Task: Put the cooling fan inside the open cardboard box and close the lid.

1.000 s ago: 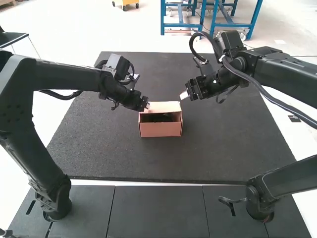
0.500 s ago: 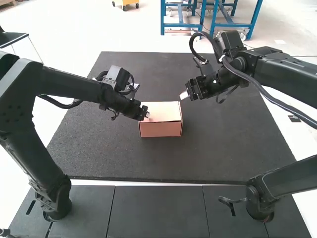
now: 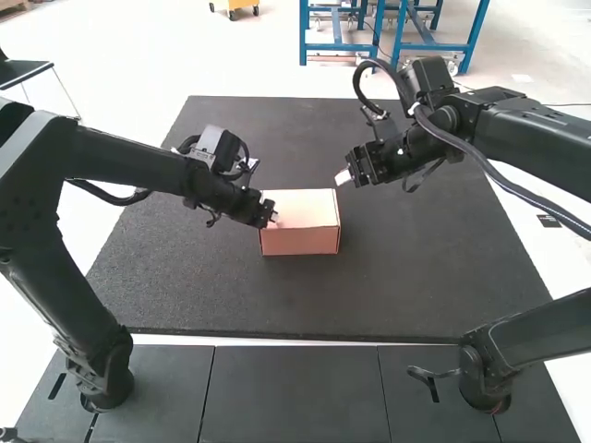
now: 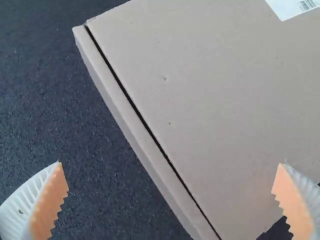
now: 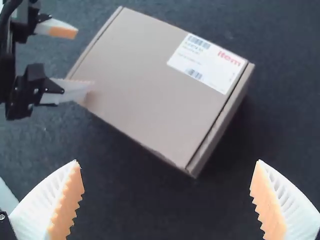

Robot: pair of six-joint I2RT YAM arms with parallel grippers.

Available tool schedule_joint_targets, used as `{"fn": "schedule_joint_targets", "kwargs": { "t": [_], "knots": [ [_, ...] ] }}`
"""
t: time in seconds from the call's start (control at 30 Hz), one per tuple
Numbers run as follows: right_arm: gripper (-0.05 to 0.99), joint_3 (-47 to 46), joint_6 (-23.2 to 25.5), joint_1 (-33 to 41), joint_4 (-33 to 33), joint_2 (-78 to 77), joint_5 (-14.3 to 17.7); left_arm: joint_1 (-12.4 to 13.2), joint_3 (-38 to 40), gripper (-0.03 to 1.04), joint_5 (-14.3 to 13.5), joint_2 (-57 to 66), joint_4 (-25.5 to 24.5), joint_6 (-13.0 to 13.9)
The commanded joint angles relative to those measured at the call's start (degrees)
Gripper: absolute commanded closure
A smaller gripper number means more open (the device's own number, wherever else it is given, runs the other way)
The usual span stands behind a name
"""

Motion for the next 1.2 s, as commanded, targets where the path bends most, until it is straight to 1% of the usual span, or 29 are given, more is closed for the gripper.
{"fn": "schedule_joint_targets", "kwargs": {
  "t": [0.0,0.07,0.17,0.2,0.27,0.37,0.43,0.5,0.53,0.57,0.6,0.63,0.67,0.73,0.77,0.9,1.07,1.1,1.17],
  "knots": [
    [0.18,-0.49,1.24,0.05,1.26,0.02,1.07,0.58,1.84,0.04,0.16,-6.07,1.93,-1.08],
    [0.18,-0.67,1.51,0.05,2.05,-0.07,1.34,1.11,1.92,0.04,0.07,-8.79,2.63,-1.52],
    [0.18,-0.67,2.56,0.05,3.72,-0.24,1.69,1.73,1.84,0.04,0.07,-12.31,1.93,-1.52],
    [0.18,-0.67,2.56,0.05,4.33,-0.24,2.66,1.9,1.66,0.05,-0.02,-13.62,1.49,-1.34],
    [0.18,-0.67,2.74,0.05,4.77,-0.24,3.36,2.25,0.87,0.04,-0.02,-16.17,1.31,-0.99],
    [0.17,-0.93,3.97,-0.39,6.62,-0.33,5.91,3.13,-1.5,0.04,0.07,-20.57,2.81,0.15],
    [0.15,-1.28,4.06,-1.27,7.76,-0.51,7.4,4.01,-4.23,0.04,0.07,-23.56,5.45,-0.02],
    [0.14,-2.34,4.06,-2.59,9.78,-0.95,9.07,4.89,-7.66,0.04,0.07,-26.9,9.31,-0.2],
    [0.12,-3.04,4.06,-3.47,10.84,-1.3,9.34,5.42,-9.33,0.04,-0.02,-28.83,11.07,-0.37],
    [0.09,-3.92,4.06,-4.52,11.45,-1.74,10.39,5.86,-11.0,0.04,-0.02,-30.85,12.48,-0.9],
    [0.07,-4.8,4.06,-5.58,12.59,-2.27,11.36,6.38,-12.58,0.04,-0.02,-32.78,13.97,-0.81],
    [0.04,-5.85,4.49,-6.81,13.65,-2.88,13.64,6.91,-14.25,0.04,-0.02,-35.07,15.38,-0.46],
    [0.03,-6.91,5.73,-8.04,15.14,-3.67,15.05,7.44,-15.65,0.04,0.07,-37.35,16.43,0.24],
    [0.03,-9.63,8.27,-10.32,19.36,-6.04,15.31,8.41,-18.29,0.04,1.13,-41.66,17.49,1.91],
    [0.03,-11.21,8.19,-11.55,21.73,-7.45,15.31,8.84,-19.52,0.05,1.3,-43.33,17.93,2.0],
    [0.03,-18.51,7.83,-15.07,31.4,-12.81,15.05,11.04,-24.97,0.05,1.3,-49.48,21.27,1.38],
    [0.05,-27.74,7.22,-17.62,37.82,-18.26,13.82,15.0,-30.77,0.05,1.21,-55.9,25.84,0.94],
    [0.05,-29.5,7.31,-18.14,39.4,-19.4,13.2,15.88,-31.74,0.05,1.21,-56.69,26.54,0.94],
    [0.05,-33.1,7.13,-19.02,42.48,-21.43,12.94,17.46,-33.58,0.05,1.3,-58.36,27.33,0.68]
  ]
}}
